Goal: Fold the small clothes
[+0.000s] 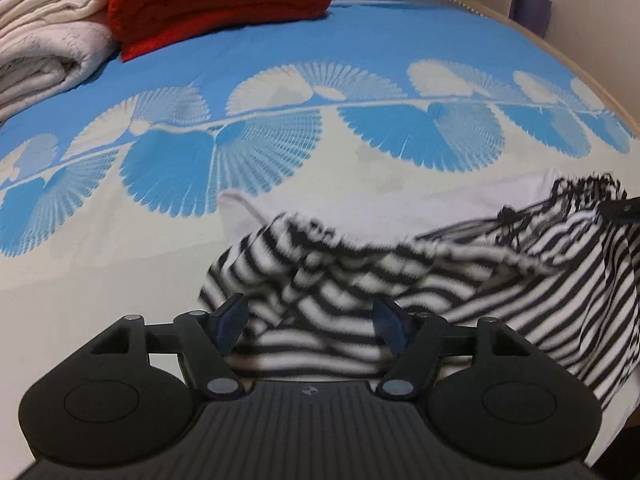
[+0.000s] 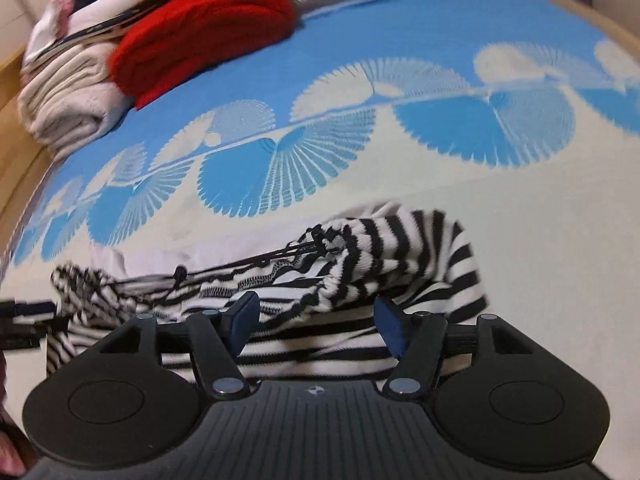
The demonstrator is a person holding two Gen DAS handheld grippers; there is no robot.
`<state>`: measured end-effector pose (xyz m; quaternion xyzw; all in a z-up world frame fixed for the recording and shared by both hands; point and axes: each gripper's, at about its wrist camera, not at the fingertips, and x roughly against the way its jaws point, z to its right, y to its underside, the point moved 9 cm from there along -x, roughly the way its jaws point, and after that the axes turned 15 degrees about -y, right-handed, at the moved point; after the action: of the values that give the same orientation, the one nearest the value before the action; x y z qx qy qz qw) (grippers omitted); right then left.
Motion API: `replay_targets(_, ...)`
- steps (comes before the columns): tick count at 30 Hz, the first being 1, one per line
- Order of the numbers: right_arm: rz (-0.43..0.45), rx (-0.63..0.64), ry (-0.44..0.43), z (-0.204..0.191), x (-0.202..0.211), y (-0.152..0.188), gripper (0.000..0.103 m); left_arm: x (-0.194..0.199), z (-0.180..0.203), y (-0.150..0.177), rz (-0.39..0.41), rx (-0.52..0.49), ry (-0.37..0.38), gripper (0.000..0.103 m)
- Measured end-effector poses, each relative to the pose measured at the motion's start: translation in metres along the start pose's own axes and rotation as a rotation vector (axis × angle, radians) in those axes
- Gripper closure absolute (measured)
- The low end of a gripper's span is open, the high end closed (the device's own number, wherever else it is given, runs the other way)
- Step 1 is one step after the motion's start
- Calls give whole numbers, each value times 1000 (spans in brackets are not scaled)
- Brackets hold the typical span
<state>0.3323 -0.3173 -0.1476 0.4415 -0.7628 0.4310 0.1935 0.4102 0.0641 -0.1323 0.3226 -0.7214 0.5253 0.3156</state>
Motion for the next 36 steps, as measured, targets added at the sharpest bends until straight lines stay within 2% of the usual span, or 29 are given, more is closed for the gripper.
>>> replay_targets(1, 1, -21, 17, 2, -5, -2, 42, -1, 2, -3, 11, -9, -12, 29)
replay_targets(3, -3, -46, 61, 4, -14, -4, 56, -8, 2, -12, 44, -45, -65, 30)
replay_targets(4, 0, -56, 89, 8, -17, -8, 60, -12, 0, -16, 49, -50, -95, 34)
replay_targets(6, 23, -65, 134, 11, -17, -17, 77, -22, -6, -22, 19, -7, -99, 51)
replay_targets(7, 40, -70, 142, 14, -17, -24, 79, -27, -8, -25, -4, 33, -67, 70)
replay_targets(8, 59, -86, 139, 15, -18, -31, 87, -32, -8, -28, -28, 69, -29, 82)
replay_targets(9, 78, -108, 131, 18, -19, -36, 88, -35, -7, -31, -38, 87, -13, 86)
replay_targets(10, 100, -131, 122, 20, -20, -42, 89, -37, -8, -37, -31, 85, -18, 91)
replay_targets(11, 119, -147, 118, 21, -22, -49, 90, -37, -10, -43, -16, 83, -33, 92)
replay_targets(13, 164, -177, 106, 22, -23, -61, 91, -35, -22, -58, 17, 154, -47, 93)
replay_targets(16, 265, -185, 72, 16, -21, -85, 92, -28, -42, -78, 58, 342, -11, 93)
replay_targets(18, 336, -180, 47, 10, -18, -100, 92, -31, -42, -82, 71, 367, -35, 90)
replay_targets(20, 380, -174, 41, 7, -21, -110, 89, -45, -35, -77, 23, 325, -90, 80)
replay_targets(22, 339, -194, 57, 10, -38, -109, 73, -64, -21, -63, -88, 233, -85, 75)
replay_targets(23, 277, -208, 66, 14, -52, -104, 53, -69, -21, -59, -117, 225, -106, 73)
replay_targets(25, 166, -234, 84, 21, -75, -90, 52, -67, -28, -60, -124, 277, -101, 68)
replay_targets(27, 141, -245, 122, 24, -76, -84, 51, -58, -39, -65, -124, 337, -80, 61)
replay_targets(28, 136, -233, 126, 22, -73, -85, 51, -53, -42, -66, -121, 358, -73, 56)
replay_targets(32, 158, -148, 163, 16, -50, -87, 45, -40, -46, -60, -139, 358, -106, 56)
replay_targets(36, 171, -167, 192, 22, -24, -75, 45, -25, -49, -43, -136, 369, -140, 56)
